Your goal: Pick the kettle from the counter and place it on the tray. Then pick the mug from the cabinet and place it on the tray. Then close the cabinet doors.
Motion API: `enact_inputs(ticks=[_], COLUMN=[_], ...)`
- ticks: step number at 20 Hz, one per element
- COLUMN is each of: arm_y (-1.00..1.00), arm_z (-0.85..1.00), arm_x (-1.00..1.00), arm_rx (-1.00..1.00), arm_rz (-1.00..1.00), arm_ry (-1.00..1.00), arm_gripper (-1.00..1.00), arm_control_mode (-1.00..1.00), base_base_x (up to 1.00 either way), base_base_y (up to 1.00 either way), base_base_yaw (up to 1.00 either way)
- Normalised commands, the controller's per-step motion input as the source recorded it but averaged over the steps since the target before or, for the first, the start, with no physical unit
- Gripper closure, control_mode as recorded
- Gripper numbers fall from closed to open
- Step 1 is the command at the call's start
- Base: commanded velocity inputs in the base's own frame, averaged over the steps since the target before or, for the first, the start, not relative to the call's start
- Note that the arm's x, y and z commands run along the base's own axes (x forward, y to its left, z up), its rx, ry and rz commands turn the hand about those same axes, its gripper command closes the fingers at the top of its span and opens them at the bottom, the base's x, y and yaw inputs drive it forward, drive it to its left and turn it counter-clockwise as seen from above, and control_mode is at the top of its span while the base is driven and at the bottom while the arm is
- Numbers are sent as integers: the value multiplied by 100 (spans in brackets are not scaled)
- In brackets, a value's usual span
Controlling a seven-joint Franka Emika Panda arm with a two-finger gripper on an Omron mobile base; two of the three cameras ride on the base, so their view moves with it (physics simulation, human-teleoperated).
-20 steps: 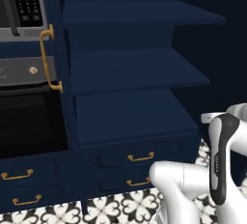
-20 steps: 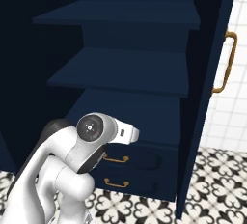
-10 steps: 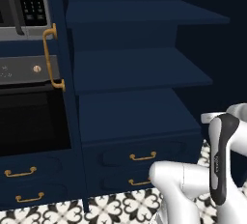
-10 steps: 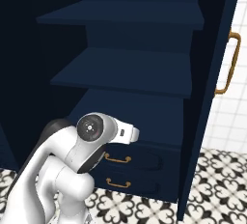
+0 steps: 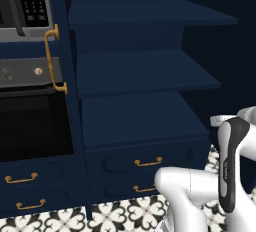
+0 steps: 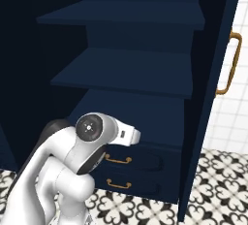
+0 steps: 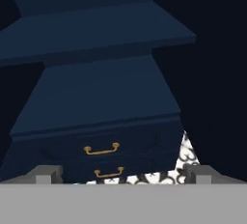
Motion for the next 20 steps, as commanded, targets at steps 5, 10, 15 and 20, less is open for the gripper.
enact_inputs(ticks=[5, 10, 15, 20], arm_y=[-2, -38, -40, -46], arm_z=[9, 14, 1, 6], arm_x=[-34, -41, -65, -24], arm_rx=[17, 39, 46, 31], arm_rz=[-53, -39, -21, -36], arm_ry=[-2, 0, -10, -14], arm_gripper=[-100, -100, -100, -100], arm_control_mode=[-100, -100, -100, -100], base_base_x=[0, 0, 0, 0], base_base_y=[0, 0, 0, 0], base_base_yaw=[0, 0, 0, 0])
